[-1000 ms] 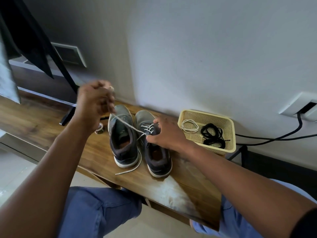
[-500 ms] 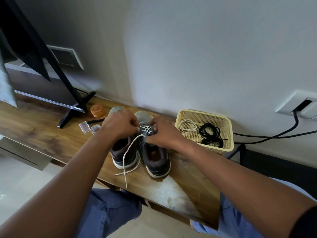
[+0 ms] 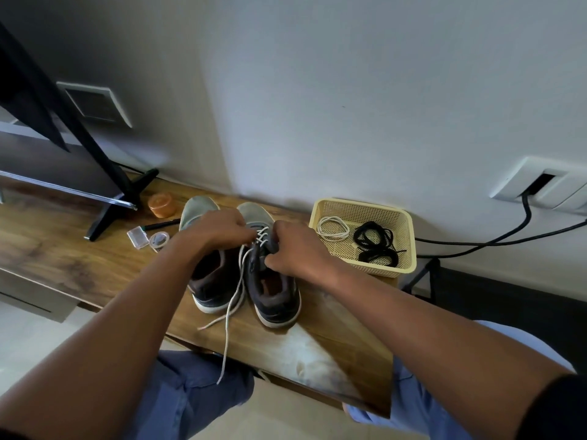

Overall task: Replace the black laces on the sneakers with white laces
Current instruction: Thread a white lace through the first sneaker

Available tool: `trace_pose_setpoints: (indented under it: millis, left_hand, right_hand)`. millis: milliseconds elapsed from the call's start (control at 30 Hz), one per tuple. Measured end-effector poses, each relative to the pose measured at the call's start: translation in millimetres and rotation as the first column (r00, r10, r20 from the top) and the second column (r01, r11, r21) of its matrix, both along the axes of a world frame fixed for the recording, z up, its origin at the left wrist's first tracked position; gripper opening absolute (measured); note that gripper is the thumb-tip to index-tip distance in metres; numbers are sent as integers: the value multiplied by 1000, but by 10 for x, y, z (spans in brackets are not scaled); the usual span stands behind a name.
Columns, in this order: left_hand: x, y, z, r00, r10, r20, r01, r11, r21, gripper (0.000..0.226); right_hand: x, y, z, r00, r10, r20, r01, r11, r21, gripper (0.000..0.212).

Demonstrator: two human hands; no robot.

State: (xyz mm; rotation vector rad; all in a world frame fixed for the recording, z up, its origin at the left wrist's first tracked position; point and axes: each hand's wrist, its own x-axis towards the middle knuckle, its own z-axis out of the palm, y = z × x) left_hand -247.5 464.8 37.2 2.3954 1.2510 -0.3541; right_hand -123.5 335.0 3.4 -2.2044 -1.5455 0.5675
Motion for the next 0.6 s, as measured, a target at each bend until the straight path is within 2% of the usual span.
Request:
trace_pose_setpoints:
  millis: [100,133,200,267,333,433,467,500,600]
  left_hand:
    - [-89,53,98,971,104,215,-104,995,-9,38]
    - [-118,54,127,938,139,319,-146,989,-1,42]
    - [-156,60,174,816,201,543,-230,973,-15,50]
    - [-149,52,263,651,238,721,-336,942,-8,57]
    - [-135,35,380,455,271,848,-458,888,-38,59]
    - [-170,48,537,100,272,957,-527,830,-181,53]
    - [-186,65,563,30,251,968,-526,827,-198,50]
    - [-200,83,575,19,226,974,-540,822,-181,47]
    - [-216,122,550,128,201,971,-569,817,-94,46]
  right_hand:
    - [17,-6,7,1000,-2,16,2,1000,-2,19]
    - [30,-8,3,1000,-1,20,1,1000,-2,19]
    - [43,-18,-3,1000,4,28,-5,1000,6,29]
    - [46,-30,-3,1000,7,30,-8,1000,20,35]
    - [40,-43,-3,1000,10,28,-11,999,34,32]
    - [40,-51,-6,1000,9,16,-10,999,46,25]
    - [45,-55,-14,1000,5,10,-5,999,51,25]
    - [49,-60,-28,1000,-3,5,2,999,53,25]
    - [70,-59,-92,1000,-27,-14,28,998,62,25]
